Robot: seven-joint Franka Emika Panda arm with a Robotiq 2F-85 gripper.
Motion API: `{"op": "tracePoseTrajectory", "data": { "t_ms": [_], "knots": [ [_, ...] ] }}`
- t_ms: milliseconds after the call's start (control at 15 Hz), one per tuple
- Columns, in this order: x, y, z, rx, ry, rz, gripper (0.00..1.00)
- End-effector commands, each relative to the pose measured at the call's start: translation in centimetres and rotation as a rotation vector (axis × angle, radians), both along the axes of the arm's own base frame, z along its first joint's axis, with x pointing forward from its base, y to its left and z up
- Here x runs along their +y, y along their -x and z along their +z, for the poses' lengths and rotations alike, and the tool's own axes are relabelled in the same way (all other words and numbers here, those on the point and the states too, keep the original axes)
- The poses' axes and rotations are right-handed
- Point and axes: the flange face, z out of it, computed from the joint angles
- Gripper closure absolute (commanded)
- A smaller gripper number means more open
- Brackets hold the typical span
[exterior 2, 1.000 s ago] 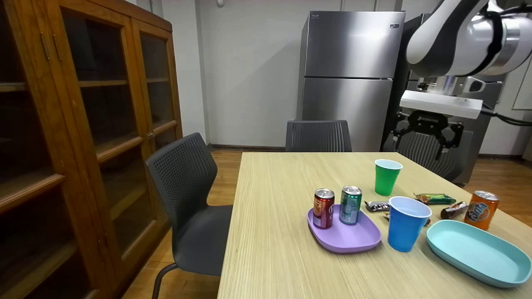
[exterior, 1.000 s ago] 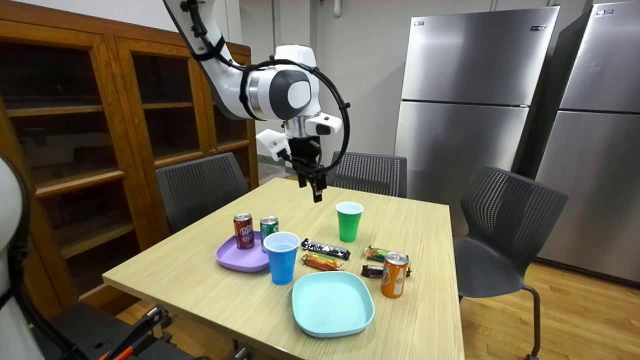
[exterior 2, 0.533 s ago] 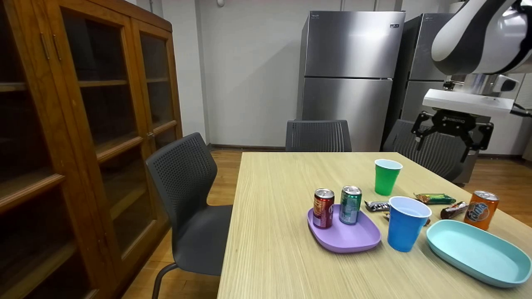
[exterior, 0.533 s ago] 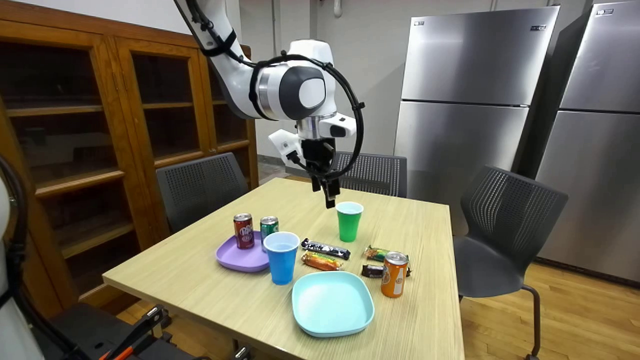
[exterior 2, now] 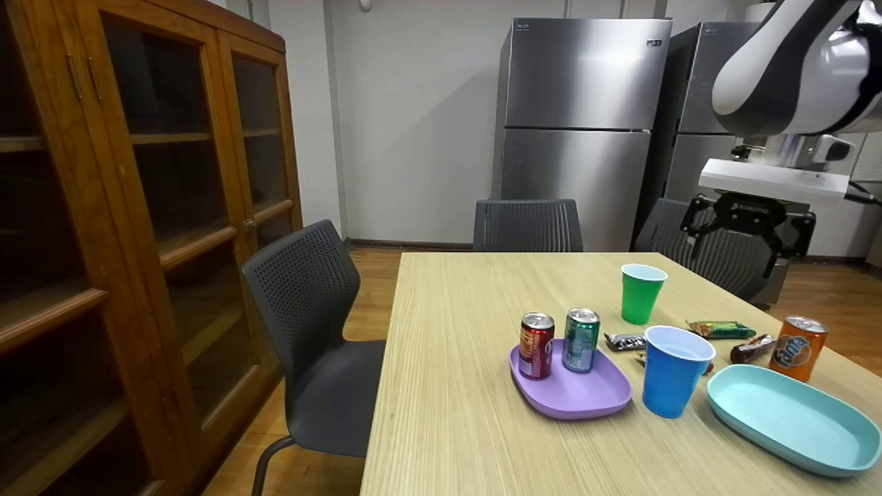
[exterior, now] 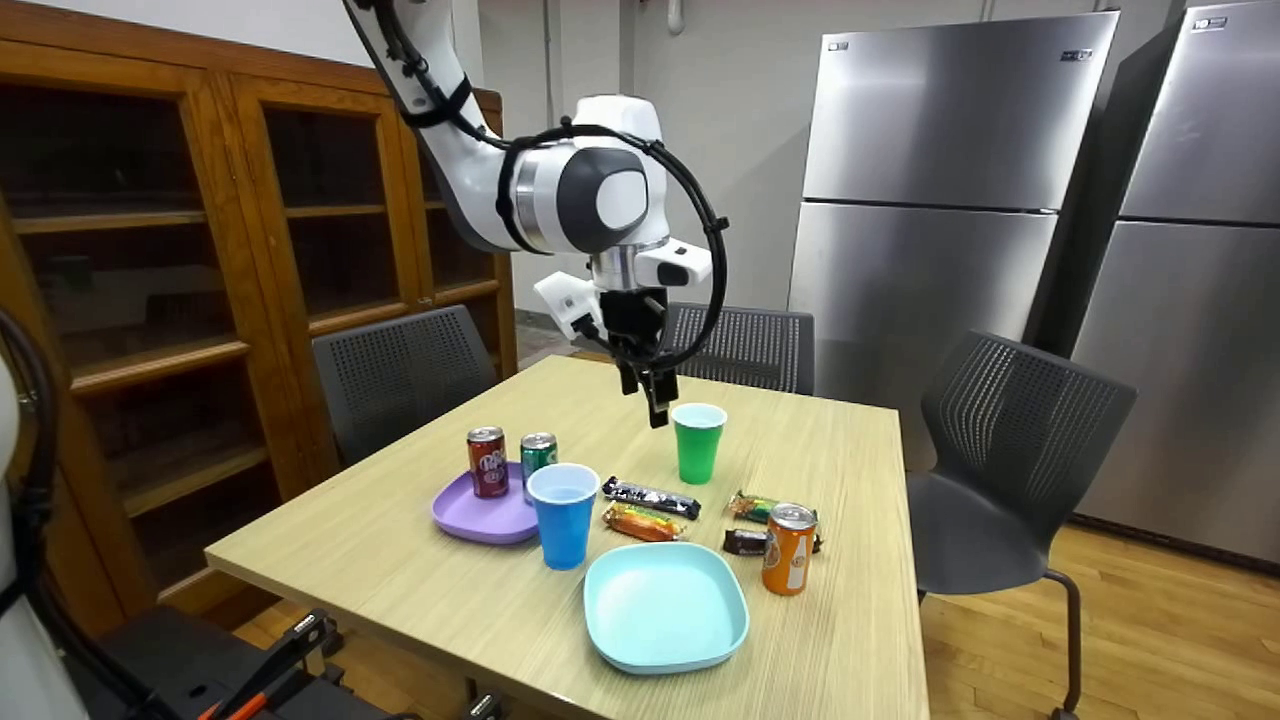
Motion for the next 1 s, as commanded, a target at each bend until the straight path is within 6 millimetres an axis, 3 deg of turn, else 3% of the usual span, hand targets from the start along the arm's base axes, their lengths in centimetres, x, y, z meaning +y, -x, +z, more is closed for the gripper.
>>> {"op": "tracePoseTrajectory", "data": {
  "t_ms": [0, 467, 933],
  "knots": [
    [-1.4, -0.1, -0.4, -0.005, 0.011, -0.023, 0.0],
    [-5.8, -0.5, -2.4, 0.006, 0.034, -0.072, 0.0],
    [-9.5, -2.5, -5.3, 0.008, 0.066, -0.128, 0.0]
  ]
}}
